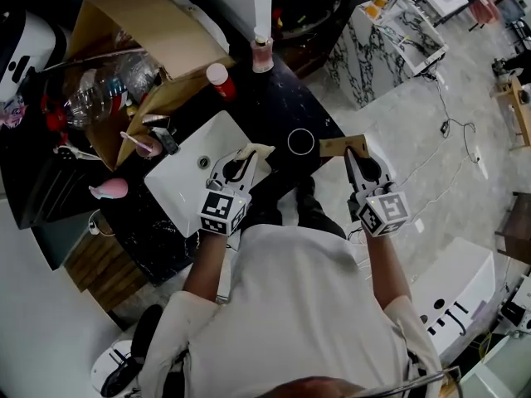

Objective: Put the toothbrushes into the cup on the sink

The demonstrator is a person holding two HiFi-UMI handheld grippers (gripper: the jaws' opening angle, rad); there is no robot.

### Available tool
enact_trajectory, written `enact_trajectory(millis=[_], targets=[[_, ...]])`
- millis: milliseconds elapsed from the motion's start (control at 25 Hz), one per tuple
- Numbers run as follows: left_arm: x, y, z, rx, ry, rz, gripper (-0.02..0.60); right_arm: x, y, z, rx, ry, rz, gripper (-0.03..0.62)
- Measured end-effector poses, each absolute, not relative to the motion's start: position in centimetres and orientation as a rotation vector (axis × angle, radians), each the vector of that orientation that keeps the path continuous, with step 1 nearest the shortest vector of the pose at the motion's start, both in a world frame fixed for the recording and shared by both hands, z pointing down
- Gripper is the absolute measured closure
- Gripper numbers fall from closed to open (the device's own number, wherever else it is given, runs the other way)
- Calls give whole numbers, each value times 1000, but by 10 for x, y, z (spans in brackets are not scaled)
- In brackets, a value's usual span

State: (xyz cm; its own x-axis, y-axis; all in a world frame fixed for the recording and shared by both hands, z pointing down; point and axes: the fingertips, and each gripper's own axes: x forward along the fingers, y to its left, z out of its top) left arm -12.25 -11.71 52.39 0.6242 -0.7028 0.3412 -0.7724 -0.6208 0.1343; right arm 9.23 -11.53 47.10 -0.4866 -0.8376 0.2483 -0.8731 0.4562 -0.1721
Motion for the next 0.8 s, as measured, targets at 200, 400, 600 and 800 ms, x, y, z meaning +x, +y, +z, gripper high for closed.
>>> enact_trajectory(millis=[200, 400, 600, 800], targets=[[-113, -120, 522, 2543, -1262, 364, 552, 92, -129, 467, 1416, -2629, 399, 526], [-106, -121, 521, 2501, -1321, 347, 552, 91, -143, 470, 1320, -2666, 400, 526], [-105, -118, 522, 2457, -1374, 342, 552, 80, -151, 472, 1213, -2708, 401, 526], [-110, -112, 525, 2415, -1420, 337, 552, 63, -155, 482, 1109, -2738, 413, 526]])
